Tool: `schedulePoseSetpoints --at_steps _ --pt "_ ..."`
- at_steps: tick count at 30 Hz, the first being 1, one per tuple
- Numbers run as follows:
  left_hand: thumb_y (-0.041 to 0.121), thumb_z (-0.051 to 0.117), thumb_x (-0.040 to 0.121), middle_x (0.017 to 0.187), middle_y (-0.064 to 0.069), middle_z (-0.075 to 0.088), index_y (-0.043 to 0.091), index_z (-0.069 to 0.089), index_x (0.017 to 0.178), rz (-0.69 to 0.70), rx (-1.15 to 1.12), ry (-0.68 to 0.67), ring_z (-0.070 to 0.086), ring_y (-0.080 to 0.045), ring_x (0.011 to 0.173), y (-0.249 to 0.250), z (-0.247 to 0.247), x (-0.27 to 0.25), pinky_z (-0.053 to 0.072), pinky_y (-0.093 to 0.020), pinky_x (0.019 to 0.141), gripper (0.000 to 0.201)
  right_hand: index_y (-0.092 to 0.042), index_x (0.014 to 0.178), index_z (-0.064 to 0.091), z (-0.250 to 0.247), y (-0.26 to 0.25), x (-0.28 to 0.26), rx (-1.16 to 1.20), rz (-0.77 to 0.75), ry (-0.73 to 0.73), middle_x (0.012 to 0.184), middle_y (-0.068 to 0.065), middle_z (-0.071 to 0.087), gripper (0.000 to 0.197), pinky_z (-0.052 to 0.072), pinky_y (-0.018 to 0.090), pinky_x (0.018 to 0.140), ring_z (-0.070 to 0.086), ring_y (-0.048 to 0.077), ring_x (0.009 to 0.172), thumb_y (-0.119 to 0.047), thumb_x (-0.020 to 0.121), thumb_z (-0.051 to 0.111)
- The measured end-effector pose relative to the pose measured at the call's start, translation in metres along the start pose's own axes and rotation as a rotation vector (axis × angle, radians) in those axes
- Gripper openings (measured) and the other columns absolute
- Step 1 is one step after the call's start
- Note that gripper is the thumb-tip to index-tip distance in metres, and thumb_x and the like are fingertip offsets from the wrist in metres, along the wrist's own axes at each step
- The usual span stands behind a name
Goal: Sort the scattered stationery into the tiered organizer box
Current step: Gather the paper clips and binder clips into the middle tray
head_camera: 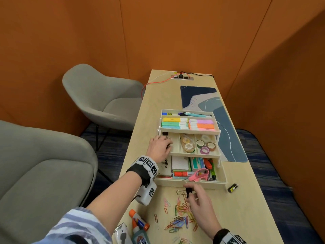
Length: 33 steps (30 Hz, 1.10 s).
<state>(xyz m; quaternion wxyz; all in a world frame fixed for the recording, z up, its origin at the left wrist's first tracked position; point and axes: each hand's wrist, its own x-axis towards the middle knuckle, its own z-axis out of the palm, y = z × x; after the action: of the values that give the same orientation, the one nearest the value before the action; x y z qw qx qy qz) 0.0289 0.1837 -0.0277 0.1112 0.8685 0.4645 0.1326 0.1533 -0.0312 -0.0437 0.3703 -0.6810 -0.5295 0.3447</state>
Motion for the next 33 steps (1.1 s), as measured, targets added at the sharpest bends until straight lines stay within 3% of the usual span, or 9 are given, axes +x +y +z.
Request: schedulePoseSetpoints --at_steps 5,9,15,19,22,24,27,29,33 --pt "0.013 0.056 0.091 0.103 0.001 0.058 0.016 0.059 0.099 -0.016 -0.175 0.088 0.057 -0.019 0.092 -0.002 -0.002 0.004 0.047 -0.038 0.088 0.009 -0.040 0.097 0.054 -0.001 -0.003 0.001 0.009 0.008 -0.009 0.106 -0.017 0.055 0.040 0.048 0.019 0.077 0.060 0.006 0.095 -0.002 0.094 0.043" --pt "0.004 0.052 0.092 0.120 -0.001 0.051 0.013 0.054 0.107 -0.060 -0.302 0.160 0.059 -0.022 0.099 -0.002 -0.004 0.005 0.051 -0.037 0.088 0.018 -0.036 0.096 0.055 -0.001 0.001 0.000 0.021 0.038 -0.004 0.107 -0.013 0.055 0.035 0.050 0.022 0.074 0.062 0.009 0.092 -0.003 0.094 0.043" --pt "0.004 0.055 0.090 0.123 0.000 0.042 0.017 0.047 0.115 -0.128 -0.383 0.146 0.060 -0.022 0.101 0.001 0.001 0.001 0.053 -0.036 0.090 0.029 -0.036 0.102 0.056 -0.006 -0.005 0.004 0.119 0.062 0.031 0.109 -0.010 0.057 0.035 0.053 0.024 0.068 0.063 0.012 0.089 -0.004 0.094 0.045" --pt "0.007 0.052 0.093 0.126 -0.001 0.048 0.016 0.047 0.126 -0.074 -0.426 0.133 0.054 -0.016 0.115 -0.003 0.003 -0.014 0.045 -0.031 0.101 0.035 -0.040 0.106 0.053 -0.017 -0.019 0.028 0.144 0.031 0.104 0.104 -0.009 0.061 0.032 0.055 0.034 0.080 0.063 0.013 0.089 -0.011 0.093 0.052" --pt "0.007 0.045 0.097 0.135 0.001 0.053 0.018 0.044 0.137 -0.053 -0.409 0.116 0.049 -0.012 0.125 -0.012 0.003 -0.023 0.032 -0.036 0.113 0.041 -0.036 0.104 0.056 -0.026 -0.036 0.061 0.163 -0.020 0.178 0.102 -0.010 0.061 0.027 0.056 0.039 0.078 0.065 0.020 0.086 -0.013 0.091 0.056" --pt "0.006 0.041 0.098 0.140 0.004 0.050 0.021 0.041 0.140 -0.062 -0.369 0.103 0.045 -0.009 0.130 -0.018 0.002 -0.027 0.021 -0.039 0.118 0.045 -0.027 0.105 0.058 -0.028 -0.047 0.085 0.116 -0.065 0.218 0.100 -0.013 0.062 0.021 0.053 0.030 0.081 0.062 0.013 0.090 -0.012 0.090 0.058" --pt "0.008 0.043 0.097 0.142 0.004 0.048 0.022 0.041 0.141 -0.061 -0.351 0.168 0.041 -0.008 0.132 -0.023 0.005 -0.031 0.026 -0.034 0.116 0.046 -0.020 0.101 0.059 -0.019 -0.062 0.119 -0.013 -0.144 0.208 0.098 -0.008 0.063 0.015 0.046 0.016 0.077 0.057 0.003 0.088 -0.010 0.089 0.059" --pt "0.014 0.044 0.098 0.139 0.003 0.050 0.020 0.046 0.138 -0.057 -0.296 0.175 0.042 -0.009 0.130 -0.022 0.007 -0.034 0.029 -0.027 0.113 0.040 -0.018 0.097 0.059 -0.008 -0.066 0.140 -0.159 -0.216 0.189 0.097 -0.004 0.062 0.012 0.048 0.021 0.079 0.057 0.008 0.088 -0.010 0.088 0.059" --pt "0.021 0.045 0.098 0.132 0.003 0.057 0.018 0.059 0.126 0.032 -0.127 0.166 0.046 -0.013 0.125 -0.019 0.014 -0.039 0.032 -0.029 0.109 0.031 -0.014 0.104 0.059 0.013 -0.070 0.168 -0.431 -0.304 0.095 0.104 -0.001 0.059 0.016 0.047 0.030 0.085 0.056 0.015 0.094 -0.011 0.090 0.053"
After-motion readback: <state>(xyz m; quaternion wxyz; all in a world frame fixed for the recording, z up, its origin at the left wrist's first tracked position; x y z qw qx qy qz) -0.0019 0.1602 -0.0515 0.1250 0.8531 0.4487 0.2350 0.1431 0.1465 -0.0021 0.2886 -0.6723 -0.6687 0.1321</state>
